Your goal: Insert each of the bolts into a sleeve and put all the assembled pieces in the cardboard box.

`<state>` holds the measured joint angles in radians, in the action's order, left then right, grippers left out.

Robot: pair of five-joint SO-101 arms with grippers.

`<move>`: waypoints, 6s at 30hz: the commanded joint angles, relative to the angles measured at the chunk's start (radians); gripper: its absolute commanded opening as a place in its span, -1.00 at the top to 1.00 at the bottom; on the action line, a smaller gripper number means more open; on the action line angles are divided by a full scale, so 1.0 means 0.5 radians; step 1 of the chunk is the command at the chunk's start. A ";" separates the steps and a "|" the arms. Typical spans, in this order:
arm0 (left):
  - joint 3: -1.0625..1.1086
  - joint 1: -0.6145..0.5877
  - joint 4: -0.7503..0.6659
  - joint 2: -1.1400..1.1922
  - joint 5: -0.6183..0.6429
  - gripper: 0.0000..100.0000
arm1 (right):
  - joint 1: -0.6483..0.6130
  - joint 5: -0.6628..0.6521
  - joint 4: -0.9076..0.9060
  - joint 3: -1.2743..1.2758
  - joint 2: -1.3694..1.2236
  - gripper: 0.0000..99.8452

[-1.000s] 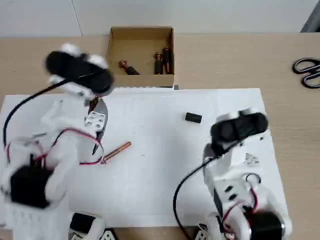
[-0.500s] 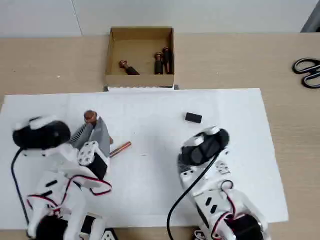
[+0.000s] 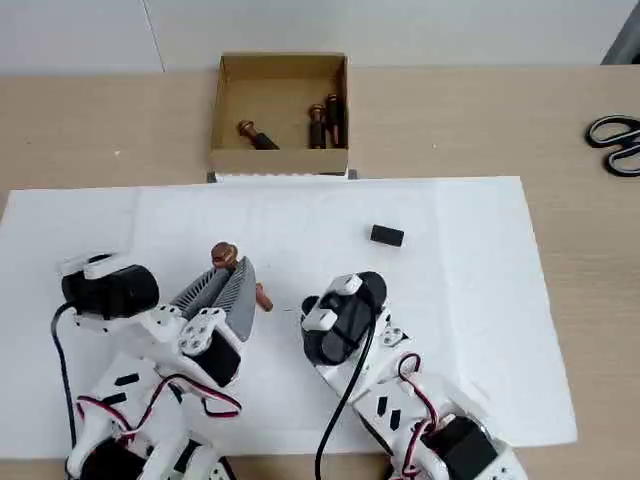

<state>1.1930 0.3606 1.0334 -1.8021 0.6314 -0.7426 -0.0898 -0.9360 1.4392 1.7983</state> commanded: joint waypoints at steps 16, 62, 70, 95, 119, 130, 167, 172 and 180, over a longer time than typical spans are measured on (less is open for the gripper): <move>-0.124 0.147 -0.120 -0.021 0.012 0.99 | -0.195 -0.064 0.155 -0.018 0.014 1.00; -0.115 0.436 0.381 -0.021 -0.117 0.99 | -0.158 -0.227 0.308 -0.203 0.011 1.00; -0.112 0.540 0.430 -0.018 -0.313 0.99 | -0.158 -0.227 0.308 -0.203 0.011 1.00; -0.373 0.196 0.697 -0.015 -0.770 0.63 | -0.048 -0.227 0.293 -0.190 -0.005 1.00; 0.750 -0.718 -0.402 -0.021 -1.129 0.99 | 0.891 0.353 0.109 -0.325 -0.517 1.00; 0.974 -0.718 -0.583 -0.025 -1.129 0.99 | 0.891 0.359 0.213 -1.387 -1.806 1.00; 0.974 -0.721 -0.313 -0.025 -1.129 0.99 | 0.717 0.147 0.290 -4.821 -5.369 0.78; 0.974 -0.721 -0.313 -0.025 -1.129 0.99 | 0.720 0.083 -0.005 -5.048 -5.427 0.46; 0.974 -0.727 -0.313 -0.025 -1.129 0.99 | 0.720 0.086 -0.502 -5.413 -5.424 0.46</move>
<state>1.6855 0.0000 0.8707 -1.8036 0.0713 -0.3805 -0.0422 -1.0986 -1.1676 -0.9298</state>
